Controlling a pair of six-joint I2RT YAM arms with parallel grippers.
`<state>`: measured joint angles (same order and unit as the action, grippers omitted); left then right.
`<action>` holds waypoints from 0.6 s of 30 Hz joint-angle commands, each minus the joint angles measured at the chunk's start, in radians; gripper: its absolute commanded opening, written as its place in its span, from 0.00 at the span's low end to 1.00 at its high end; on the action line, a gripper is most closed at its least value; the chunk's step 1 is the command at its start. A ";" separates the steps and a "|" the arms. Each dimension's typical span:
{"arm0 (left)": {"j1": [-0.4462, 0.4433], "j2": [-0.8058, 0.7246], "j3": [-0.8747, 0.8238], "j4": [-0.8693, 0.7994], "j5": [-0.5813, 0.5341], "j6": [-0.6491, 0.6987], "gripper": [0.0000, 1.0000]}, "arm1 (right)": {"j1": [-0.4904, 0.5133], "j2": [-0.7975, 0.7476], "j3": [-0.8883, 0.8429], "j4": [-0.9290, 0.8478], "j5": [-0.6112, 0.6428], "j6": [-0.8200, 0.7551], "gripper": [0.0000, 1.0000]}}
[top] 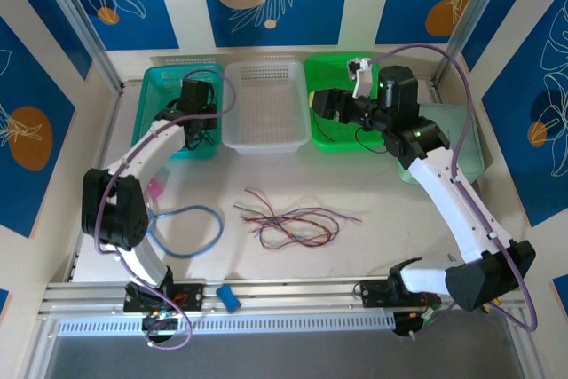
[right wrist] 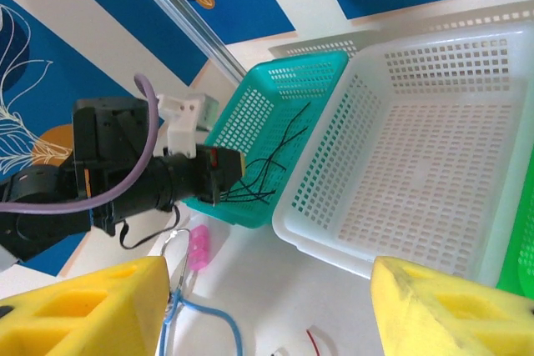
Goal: Untangle the cables
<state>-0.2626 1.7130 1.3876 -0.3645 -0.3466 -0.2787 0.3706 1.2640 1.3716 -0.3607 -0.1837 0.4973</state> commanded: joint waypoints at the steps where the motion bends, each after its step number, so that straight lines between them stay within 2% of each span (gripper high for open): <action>1: 0.052 0.060 0.066 0.166 -0.128 -0.042 0.00 | -0.005 -0.038 -0.015 -0.011 -0.019 -0.008 0.65; 4: 0.104 0.194 0.268 0.051 -0.117 -0.166 0.00 | -0.005 -0.037 -0.014 -0.011 -0.026 0.000 0.65; 9: 0.130 0.407 0.557 -0.116 -0.180 -0.139 0.00 | -0.004 -0.069 -0.018 -0.045 -0.015 -0.015 0.65; 14: 0.131 0.511 0.622 -0.187 -0.200 -0.099 0.00 | -0.016 -0.097 -0.036 -0.047 -0.007 -0.014 0.65; 18: 0.142 0.555 0.627 -0.234 -0.137 -0.077 0.00 | -0.021 -0.097 -0.021 -0.070 -0.018 -0.029 0.65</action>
<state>-0.1307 2.2326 1.9797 -0.5060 -0.5053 -0.3824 0.3546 1.1801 1.3495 -0.4011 -0.1879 0.4953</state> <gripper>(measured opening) 0.066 0.646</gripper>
